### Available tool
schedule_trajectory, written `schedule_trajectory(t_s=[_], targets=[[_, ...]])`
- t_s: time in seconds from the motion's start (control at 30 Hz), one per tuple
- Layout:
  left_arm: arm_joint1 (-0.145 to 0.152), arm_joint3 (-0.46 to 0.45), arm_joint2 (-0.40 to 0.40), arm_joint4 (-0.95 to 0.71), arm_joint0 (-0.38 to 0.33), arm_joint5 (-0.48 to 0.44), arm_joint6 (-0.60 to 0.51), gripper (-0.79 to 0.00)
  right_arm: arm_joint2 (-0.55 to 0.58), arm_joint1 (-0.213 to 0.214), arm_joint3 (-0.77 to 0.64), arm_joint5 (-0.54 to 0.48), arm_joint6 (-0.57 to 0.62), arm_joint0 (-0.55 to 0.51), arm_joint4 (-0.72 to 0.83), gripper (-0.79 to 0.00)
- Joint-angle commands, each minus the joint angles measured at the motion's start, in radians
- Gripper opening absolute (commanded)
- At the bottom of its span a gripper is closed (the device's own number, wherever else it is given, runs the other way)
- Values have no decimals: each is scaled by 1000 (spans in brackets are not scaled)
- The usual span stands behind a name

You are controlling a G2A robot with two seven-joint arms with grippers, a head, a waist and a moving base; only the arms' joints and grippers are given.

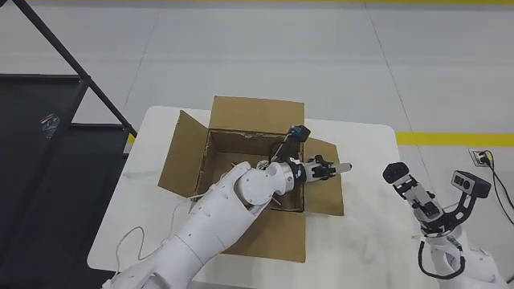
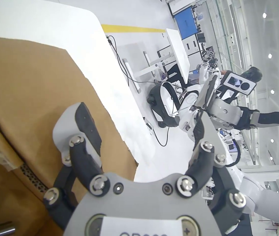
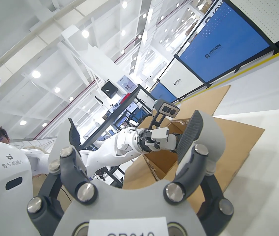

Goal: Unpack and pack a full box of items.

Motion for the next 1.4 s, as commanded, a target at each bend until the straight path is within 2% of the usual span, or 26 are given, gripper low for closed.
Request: schedule_trajectory(t_s=[0.0,0.2,0.33,0.63,0.77,0.93,1.0,1.3,1.37], targets=[[4,-15,-13,17,2,6,-2,0,-3,0,10,27,-25,15,-39,0],[42,-131,-89,92,47,40,-12,0,-17,0,-10,70,-89,40,-135,0],[82,-262,-179,143,107,81,-36,0,-22,2,-40,147,-124,63,-248,0],[174,-621,-457,212,325,144,-137,0,-66,3,-131,296,-188,121,-431,0],[202,-761,-565,253,420,176,-172,0,-107,2,-182,357,-195,149,-532,0],[229,-894,-677,289,537,176,-201,0,-142,-2,-198,401,-214,169,-535,0],[236,-921,-704,297,567,161,-212,0,-142,-2,-198,401,-214,169,-535,0],[236,-921,-704,297,567,161,-212,0,-142,-2,-198,401,-214,169,-535,0],[236,-921,-704,297,567,161,-212,0,-163,-4,-223,366,-214,167,-522,0]])
